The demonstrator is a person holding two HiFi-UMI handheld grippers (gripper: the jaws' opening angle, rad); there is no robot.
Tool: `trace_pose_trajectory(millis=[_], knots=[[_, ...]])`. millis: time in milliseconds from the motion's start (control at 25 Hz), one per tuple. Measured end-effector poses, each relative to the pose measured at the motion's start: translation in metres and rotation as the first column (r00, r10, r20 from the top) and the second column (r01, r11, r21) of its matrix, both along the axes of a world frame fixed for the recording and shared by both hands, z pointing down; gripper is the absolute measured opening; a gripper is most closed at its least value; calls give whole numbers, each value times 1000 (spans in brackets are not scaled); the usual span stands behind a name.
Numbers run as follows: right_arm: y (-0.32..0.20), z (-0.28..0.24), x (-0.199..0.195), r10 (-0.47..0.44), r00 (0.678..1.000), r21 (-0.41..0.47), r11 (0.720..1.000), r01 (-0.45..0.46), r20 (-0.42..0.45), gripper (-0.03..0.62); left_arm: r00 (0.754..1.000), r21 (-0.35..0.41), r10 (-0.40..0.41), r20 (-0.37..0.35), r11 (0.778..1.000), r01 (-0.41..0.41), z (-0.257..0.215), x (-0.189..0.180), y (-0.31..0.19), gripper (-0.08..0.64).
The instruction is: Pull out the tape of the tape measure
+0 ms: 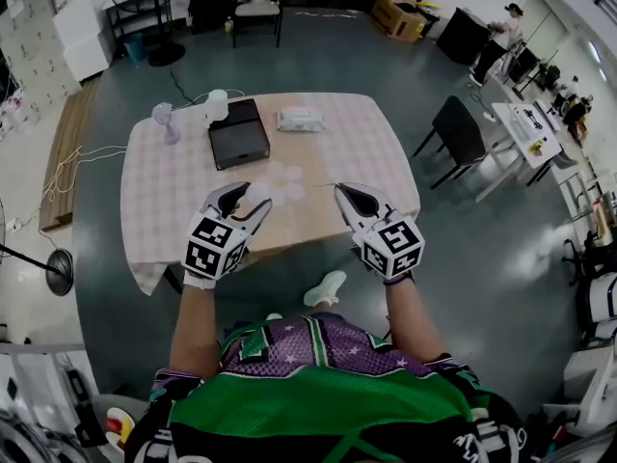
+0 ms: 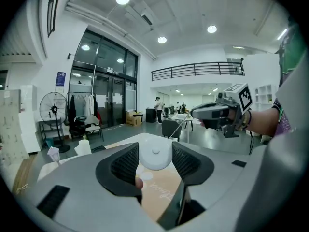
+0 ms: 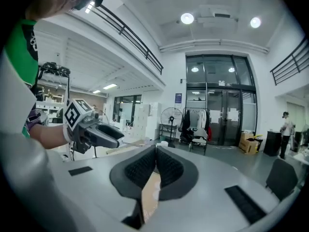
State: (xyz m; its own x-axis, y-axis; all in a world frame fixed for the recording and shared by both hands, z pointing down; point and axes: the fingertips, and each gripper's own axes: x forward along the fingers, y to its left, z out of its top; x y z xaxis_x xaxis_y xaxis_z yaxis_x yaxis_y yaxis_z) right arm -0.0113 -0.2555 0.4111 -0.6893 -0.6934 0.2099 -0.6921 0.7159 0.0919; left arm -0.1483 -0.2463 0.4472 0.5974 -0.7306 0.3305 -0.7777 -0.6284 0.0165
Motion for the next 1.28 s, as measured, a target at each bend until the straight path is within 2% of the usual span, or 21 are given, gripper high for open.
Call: trace_pose_trajectory(millis=[120, 280, 400, 520, 600, 720, 840, 920, 1080, 1200, 1240, 1280], knots=[[1, 2, -3, 17, 1000, 3, 1000, -17, 15, 12, 1000, 7, -20, -3, 1000, 20, -2, -7, -2, 241], [-9, 0, 14, 119, 987, -22, 993, -118, 103, 12, 997, 22, -71, 15, 997, 71, -4, -22, -3, 241], [-16, -1, 29, 165, 973, -43, 986, -160, 159, 12, 995, 25, -98, 4, 995, 98, -4, -31, -4, 241], [-18, -3, 36, 192, 965, -33, 981, -189, 179, 12, 995, 33, -99, -20, 994, 100, -7, -33, -3, 241], [-20, -5, 43, 247, 951, -16, 968, -249, 186, 12, 994, 40, -103, -17, 994, 104, -6, -33, -4, 241], [-23, -3, 63, 365, 904, -39, 930, -366, 221, 12, 992, 36, -129, 7, 991, 128, 0, -39, -6, 241], [-21, -3, 63, 343, 912, -46, 938, -342, 226, 12, 990, 30, -142, -15, 989, 142, -3, -48, -8, 241], [-22, -6, 74, 361, 903, -43, 931, -362, 234, 12, 990, 34, -138, -25, 990, 139, -6, -47, -9, 241], [-25, -11, 102, 480, 847, -23, 872, -489, 230, 12, 993, 40, -111, -35, 993, 113, -7, -35, -9, 241], [-23, -14, 128, 591, 771, -3, 794, -608, 239, 11, 992, 39, -126, -14, 991, 127, -4, -36, -10, 241], [-23, -13, 137, 612, 749, -21, 778, -628, 254, 11, 991, 38, -135, -14, 990, 135, -4, -39, -10, 241], [-24, -12, 142, 613, 744, -42, 779, -626, 266, 12, 990, 38, -142, -20, 989, 143, -5, -41, -10, 241]])
